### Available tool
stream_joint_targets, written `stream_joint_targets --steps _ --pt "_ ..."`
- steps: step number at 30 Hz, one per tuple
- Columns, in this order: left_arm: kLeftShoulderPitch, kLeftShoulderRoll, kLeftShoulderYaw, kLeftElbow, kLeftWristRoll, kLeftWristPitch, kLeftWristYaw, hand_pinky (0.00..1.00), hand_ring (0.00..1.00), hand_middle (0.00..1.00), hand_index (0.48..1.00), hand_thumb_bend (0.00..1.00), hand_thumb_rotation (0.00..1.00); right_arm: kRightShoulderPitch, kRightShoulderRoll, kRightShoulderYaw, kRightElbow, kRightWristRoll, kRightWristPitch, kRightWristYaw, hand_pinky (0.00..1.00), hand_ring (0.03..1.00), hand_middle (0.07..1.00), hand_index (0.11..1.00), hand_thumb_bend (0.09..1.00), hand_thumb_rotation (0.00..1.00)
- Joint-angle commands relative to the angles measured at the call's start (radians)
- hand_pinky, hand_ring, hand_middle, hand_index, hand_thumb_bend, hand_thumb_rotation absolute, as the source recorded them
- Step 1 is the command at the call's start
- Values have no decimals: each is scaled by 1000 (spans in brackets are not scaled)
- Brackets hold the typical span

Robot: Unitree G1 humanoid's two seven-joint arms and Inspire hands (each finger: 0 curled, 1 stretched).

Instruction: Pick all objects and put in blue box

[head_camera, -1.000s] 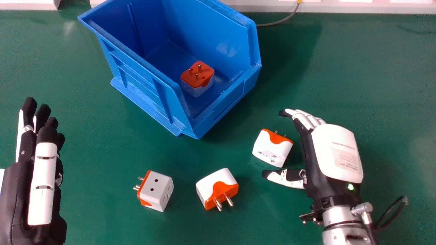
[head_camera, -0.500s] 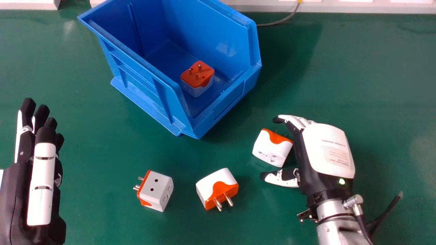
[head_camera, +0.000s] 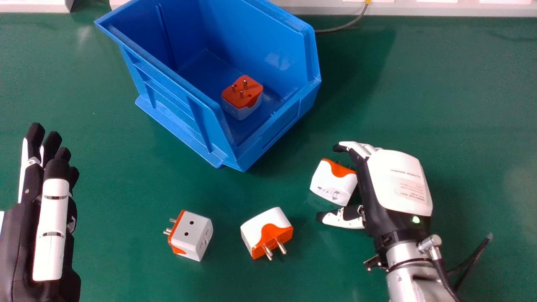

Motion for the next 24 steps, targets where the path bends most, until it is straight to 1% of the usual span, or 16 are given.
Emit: stream_joint_targets --steps 1,3,4,7,9,11,12,13,14,17,19,21,24 --pt "8 9 14 -29 -12 -16 -9 1000 1000 1000 1000 488 1000 -14 -8 2 -6 -5 11 7 640 752 767 736 634 155" --pt "13 9 16 -36 -18 -7 -9 1000 1000 1000 1000 496 1000 -19 -8 3 -3 -6 18 12 640 753 768 738 629 155" --pt "14 9 16 -37 -20 -6 -10 1000 1000 1000 1000 512 1000 -20 -6 2 -1 -3 18 13 640 753 768 740 624 152" --pt "18 8 18 -46 -20 5 -4 1000 1000 1000 1000 526 1000 -27 -4 1 8 0 22 17 639 753 768 740 620 150" --pt "17 10 23 -42 -20 1 -7 1000 1000 1000 1000 539 1000 -38 -7 3 27 -2 28 22 640 753 767 740 617 150" --pt "16 11 27 -37 -25 -5 -14 1000 1000 1000 1000 550 1000 -45 -9 3 41 1 28 23 641 752 767 739 607 157" --pt "15 12 29 -37 -25 -6 -16 1000 1000 1000 1000 551 1000 -48 -9 3 45 1 28 23 640 751 765 738 603 158" --pt "15 12 31 -36 -24 -5 -16 1000 1000 1000 1000 552 1000 -51 -9 3 50 3 28 23 639 750 764 738 600 159" --pt "18 11 32 -41 -22 0 -13 1000 1000 1000 1000 554 1000 -54 -8 1 55 8 30 28 637 748 763 737 598 160" --pt "21 8 34 -48 -33 8 -13 1000 1000 1000 1000 565 1000 -69 -9 -1 76 17 36 46 639 747 763 734 589 149" --pt "24 7 36 -54 -34 13 -9 1000 1000 1000 1000 567 1000 -76 -12 -1 85 19 40 56 638 746 762 731 588 141" --pt "24 8 39 -55 -38 14 -10 1000 1000 1000 1000 566 1000 -83 -11 -6 97 34 31 58 634 740 757 727 581 120" --pt "25 10 43 -59 -41 17 -10 1000 1000 1000 1000 563 1000 -94 -9 -11 110 55 26 63 622 724 744 711 579 77"
